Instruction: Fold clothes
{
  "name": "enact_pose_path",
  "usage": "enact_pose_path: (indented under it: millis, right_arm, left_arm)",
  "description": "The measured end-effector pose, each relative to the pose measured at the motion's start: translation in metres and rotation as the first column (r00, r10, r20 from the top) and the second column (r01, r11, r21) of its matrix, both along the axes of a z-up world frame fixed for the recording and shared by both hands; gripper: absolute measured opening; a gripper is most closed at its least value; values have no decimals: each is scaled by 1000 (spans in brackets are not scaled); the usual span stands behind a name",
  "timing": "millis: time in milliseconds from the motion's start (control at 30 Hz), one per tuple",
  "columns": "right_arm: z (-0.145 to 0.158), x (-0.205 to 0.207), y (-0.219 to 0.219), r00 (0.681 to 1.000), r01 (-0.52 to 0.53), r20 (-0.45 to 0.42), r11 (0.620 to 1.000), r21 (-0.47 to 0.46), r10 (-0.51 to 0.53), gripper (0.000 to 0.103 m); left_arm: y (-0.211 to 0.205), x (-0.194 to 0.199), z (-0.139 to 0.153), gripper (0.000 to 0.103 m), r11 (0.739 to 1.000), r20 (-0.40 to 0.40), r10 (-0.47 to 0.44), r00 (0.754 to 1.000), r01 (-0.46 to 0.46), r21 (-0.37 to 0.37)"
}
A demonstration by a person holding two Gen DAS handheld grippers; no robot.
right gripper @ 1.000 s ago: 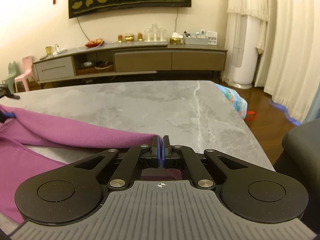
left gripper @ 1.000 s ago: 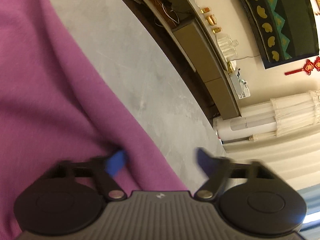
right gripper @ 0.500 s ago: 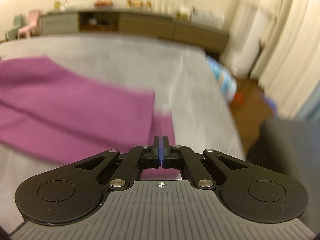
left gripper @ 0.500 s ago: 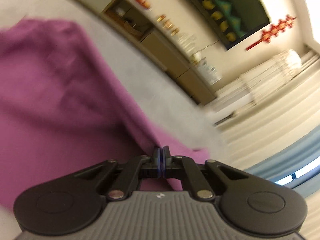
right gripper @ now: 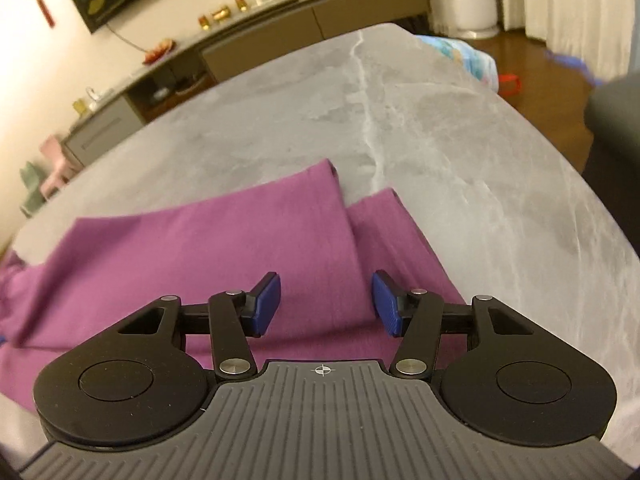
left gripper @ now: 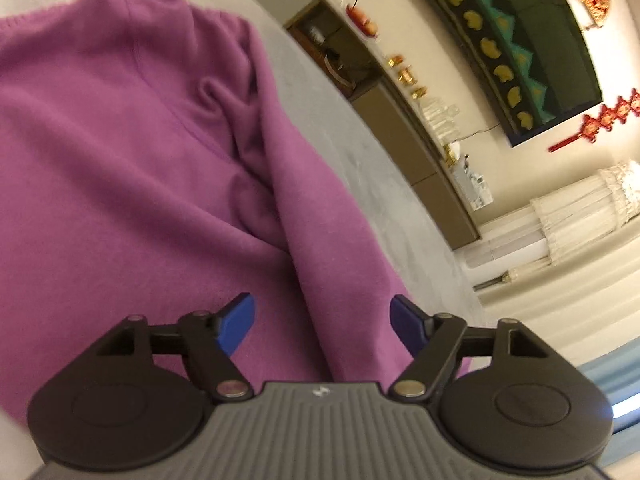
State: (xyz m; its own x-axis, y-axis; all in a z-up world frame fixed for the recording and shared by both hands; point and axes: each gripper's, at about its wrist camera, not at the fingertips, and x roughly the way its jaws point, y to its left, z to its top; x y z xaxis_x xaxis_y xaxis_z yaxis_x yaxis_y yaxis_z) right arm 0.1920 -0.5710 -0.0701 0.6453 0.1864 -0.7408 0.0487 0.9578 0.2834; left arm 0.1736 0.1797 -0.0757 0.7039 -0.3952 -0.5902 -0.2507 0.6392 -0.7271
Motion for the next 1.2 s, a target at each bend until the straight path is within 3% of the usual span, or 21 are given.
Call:
enact_pose_path:
  millis: [33, 100, 200, 267, 333, 367, 533, 633, 700, 767, 900, 933, 1100, 1200]
  right_arm:
    - [1, 0, 5, 1000, -1, 2, 1000, -24, 1, 26]
    - [3, -2, 11, 1000, -11, 14, 998, -64, 11, 2]
    - [11, -7, 13, 999, -23, 45, 997, -76, 26, 0]
    - [16, -9, 10, 998, -26, 61, 998, -60, 30, 0]
    - [20, -6, 8, 997, -29, 64, 999, -38, 31, 0]
    - [21, -2, 7, 998, -31, 61, 999, -28, 33, 0]
    - [69, -7, -5, 983, -24, 182, 1000, -10, 26, 0]
    - [93, -30, -16, 971, -18, 237, 1000, -15, 21, 0]
    - [79, -47, -26, 981, 5, 195, 998, -56, 6, 0]
    - [57, -58, -33, 991, 35, 131, 993, -116, -20, 0]
    - [16, -44, -43, 998, 49, 36, 994, -95, -46, 0]
    - [13, -40, -42, 999, 44, 31, 994, -103, -41, 0]
    - [65, -48, -28, 985, 13, 173, 987, -161, 15, 0]
    - [52, -43, -29, 993, 8, 114, 981, -193, 15, 0]
  left_arm:
    - [-3, 6, 0, 81, 1000, 2, -5, 1000, 5, 5]
    - [-8, 17, 1, 83, 1000, 11, -10, 1000, 10, 17]
    - [-14, 30, 5, 78, 999, 33, -33, 999, 32, 18]
    - [-22, 37, 7, 42, 998, 48, -56, 997, 55, 21]
    - [-25, 39, 8, 14, 996, 61, -80, 995, 78, 36]
    - [-27, 40, 11, 9, 996, 69, -80, 994, 76, 55]
    - [-24, 21, 50, 5, 999, 194, -47, 980, 42, 29]
    - [-27, -20, 65, 5, 994, 223, -107, 969, 99, 45]
    - [-34, -43, 55, 5, 987, 176, -153, 972, 140, 83]
    - [-40, -54, 27, 6, 983, 98, -169, 981, 160, 90]
    - [-58, -55, -12, 5, 977, 2, -163, 987, 161, 137]
    - [-60, -55, -9, 5, 977, 17, -157, 987, 153, 148]
    - [-72, -64, 28, 6, 965, 140, -158, 978, 122, 232]
    - [-76, -67, 9, 6, 952, 82, -163, 983, 136, 273]
